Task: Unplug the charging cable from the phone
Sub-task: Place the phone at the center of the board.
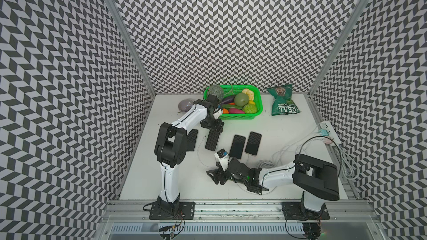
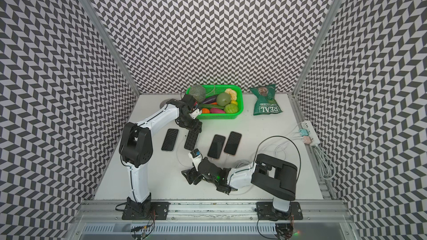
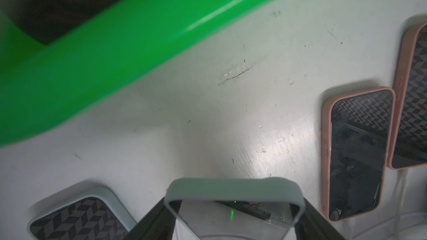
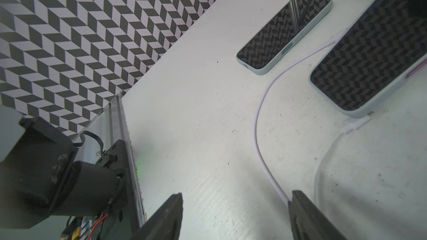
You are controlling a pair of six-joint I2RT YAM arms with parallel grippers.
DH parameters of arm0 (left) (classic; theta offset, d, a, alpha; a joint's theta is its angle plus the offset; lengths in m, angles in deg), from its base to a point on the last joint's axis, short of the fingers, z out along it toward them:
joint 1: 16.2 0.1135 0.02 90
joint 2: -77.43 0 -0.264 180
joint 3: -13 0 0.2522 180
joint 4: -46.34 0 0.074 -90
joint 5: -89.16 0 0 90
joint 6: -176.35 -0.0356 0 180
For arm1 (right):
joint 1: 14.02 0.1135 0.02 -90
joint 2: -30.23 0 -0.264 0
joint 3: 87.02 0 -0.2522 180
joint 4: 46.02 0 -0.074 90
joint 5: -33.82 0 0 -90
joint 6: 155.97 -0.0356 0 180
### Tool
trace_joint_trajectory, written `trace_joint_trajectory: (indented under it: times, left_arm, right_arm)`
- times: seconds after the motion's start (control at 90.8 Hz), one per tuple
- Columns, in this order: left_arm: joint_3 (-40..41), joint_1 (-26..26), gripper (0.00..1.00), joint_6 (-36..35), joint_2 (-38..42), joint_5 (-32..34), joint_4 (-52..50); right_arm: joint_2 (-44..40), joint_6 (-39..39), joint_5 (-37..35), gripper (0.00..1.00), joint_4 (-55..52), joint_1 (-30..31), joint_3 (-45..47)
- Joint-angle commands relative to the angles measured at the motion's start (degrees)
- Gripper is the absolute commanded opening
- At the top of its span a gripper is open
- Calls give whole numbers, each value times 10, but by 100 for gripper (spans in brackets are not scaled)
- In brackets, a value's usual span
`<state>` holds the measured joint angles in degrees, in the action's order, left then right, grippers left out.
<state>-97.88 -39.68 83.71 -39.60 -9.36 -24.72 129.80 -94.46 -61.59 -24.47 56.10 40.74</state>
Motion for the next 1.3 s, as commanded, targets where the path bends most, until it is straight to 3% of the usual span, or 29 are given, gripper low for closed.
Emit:
trace_joint_trajectory:
  times: [0.0, 0.187, 0.308, 0.463, 0.628, 0.65, 1.035, 1.289]
  left_arm:
    - [2, -5, 0, 6, -20, 10, 7]
    - [-17, -6, 0, 10, -52, 20, -1]
    - [-28, -7, 14, 10, -66, 24, -4]
    - [-37, -8, 39, 10, -77, 30, -5]
    - [-42, -10, 96, 7, -81, 23, -8]
    - [-42, -11, 99, 7, -80, 24, -8]
    - [-34, -18, 100, 11, -13, 24, -7]
    - [-22, -22, 100, 15, 31, -12, 1]
  right_arm:
    - [-41, 2, -33, 77, 10, 5, 24]
    - [-102, 2, -57, 80, 4, 6, 61]
    - [-140, 0, -76, 81, -3, 6, 84]
    - [-183, -3, -99, 82, -12, 6, 111]
    - [-226, -4, -123, 84, -30, 6, 130]
    - [-233, -4, -126, 84, -32, 6, 132]
    - [-303, -11, -179, 85, -69, 6, 156]
    - [-332, -12, -205, 86, -85, 6, 162]
